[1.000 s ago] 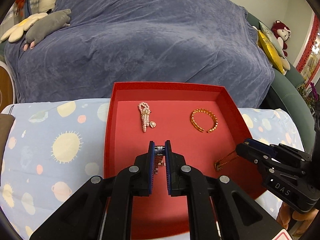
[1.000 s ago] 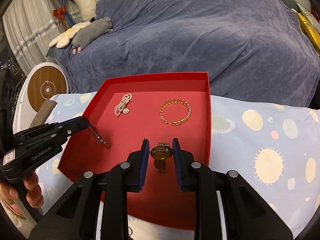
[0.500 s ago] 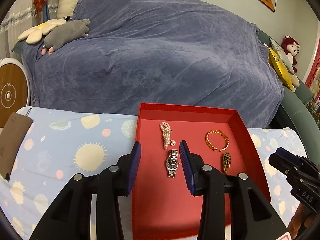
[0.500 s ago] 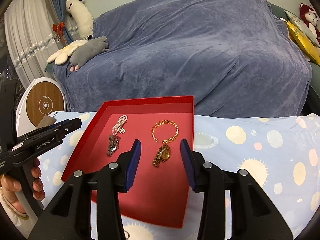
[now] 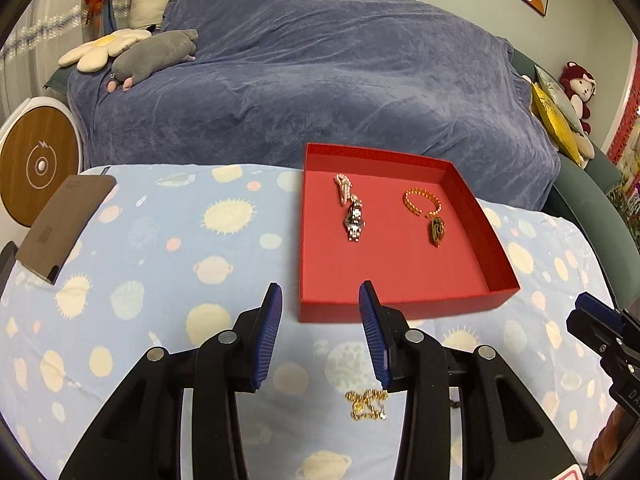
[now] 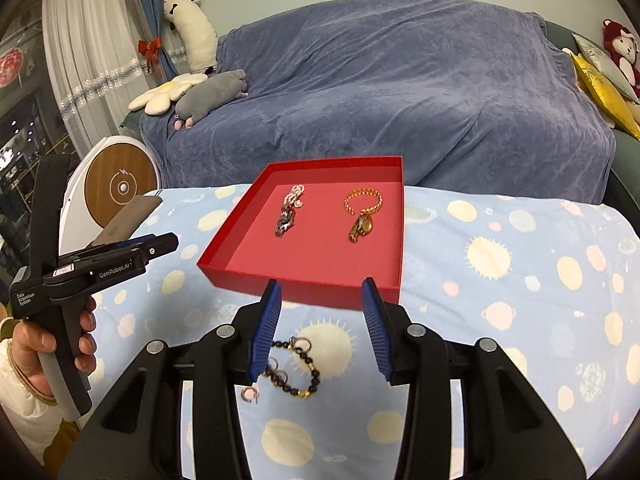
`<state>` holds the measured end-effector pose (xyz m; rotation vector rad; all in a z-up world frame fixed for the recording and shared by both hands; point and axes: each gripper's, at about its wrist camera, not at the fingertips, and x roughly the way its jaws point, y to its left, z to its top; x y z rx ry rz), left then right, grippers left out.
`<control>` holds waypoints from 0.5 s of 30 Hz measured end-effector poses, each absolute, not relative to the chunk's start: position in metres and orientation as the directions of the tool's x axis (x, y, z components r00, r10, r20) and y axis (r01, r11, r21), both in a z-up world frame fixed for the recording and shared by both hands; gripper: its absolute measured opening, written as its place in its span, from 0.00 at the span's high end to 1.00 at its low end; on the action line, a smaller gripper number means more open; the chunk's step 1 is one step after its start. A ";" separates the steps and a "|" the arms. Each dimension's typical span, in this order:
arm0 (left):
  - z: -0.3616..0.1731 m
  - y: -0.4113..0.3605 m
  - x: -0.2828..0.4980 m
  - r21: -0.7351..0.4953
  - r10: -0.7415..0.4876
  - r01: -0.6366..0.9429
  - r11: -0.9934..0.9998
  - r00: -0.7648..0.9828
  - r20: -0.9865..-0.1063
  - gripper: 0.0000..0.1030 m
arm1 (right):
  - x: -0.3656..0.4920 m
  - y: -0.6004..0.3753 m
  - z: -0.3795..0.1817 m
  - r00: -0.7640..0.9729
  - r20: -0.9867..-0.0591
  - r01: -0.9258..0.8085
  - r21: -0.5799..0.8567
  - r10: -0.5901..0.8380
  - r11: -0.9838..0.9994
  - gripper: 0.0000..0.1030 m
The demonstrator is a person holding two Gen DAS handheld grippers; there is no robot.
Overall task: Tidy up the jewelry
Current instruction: 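Move the right tool to the dark bead bracelet and grasp it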
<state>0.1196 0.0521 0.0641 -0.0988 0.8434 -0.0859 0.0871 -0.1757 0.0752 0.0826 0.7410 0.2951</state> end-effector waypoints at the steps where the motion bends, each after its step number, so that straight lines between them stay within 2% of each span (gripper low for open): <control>1: 0.060 0.052 0.114 -0.122 -0.115 0.035 0.992 0.658 -0.745 0.63 | 0.080 -0.175 0.072 0.698 -0.656 -0.231 0.172 0.286 0.958 0.61; 9: 0.034 0.049 0.081 -0.162 -0.146 0.031 0.986 0.617 -0.773 0.62 | 0.054 -0.164 0.038 0.651 -0.703 -0.256 0.155 0.288 0.954 0.61; 14: 0.021 0.041 0.078 -0.125 -0.138 0.063 0.990 0.603 -0.785 0.62 | 0.053 -0.147 0.019 0.604 -0.730 -0.325 0.142 0.321 0.935 0.61; 15: 0.019 0.040 0.079 -0.128 -0.140 0.064 0.990 0.596 -0.790 0.62 | 0.054 -0.143 0.017 0.594 -0.734 -0.342 0.141 0.330 0.929 0.64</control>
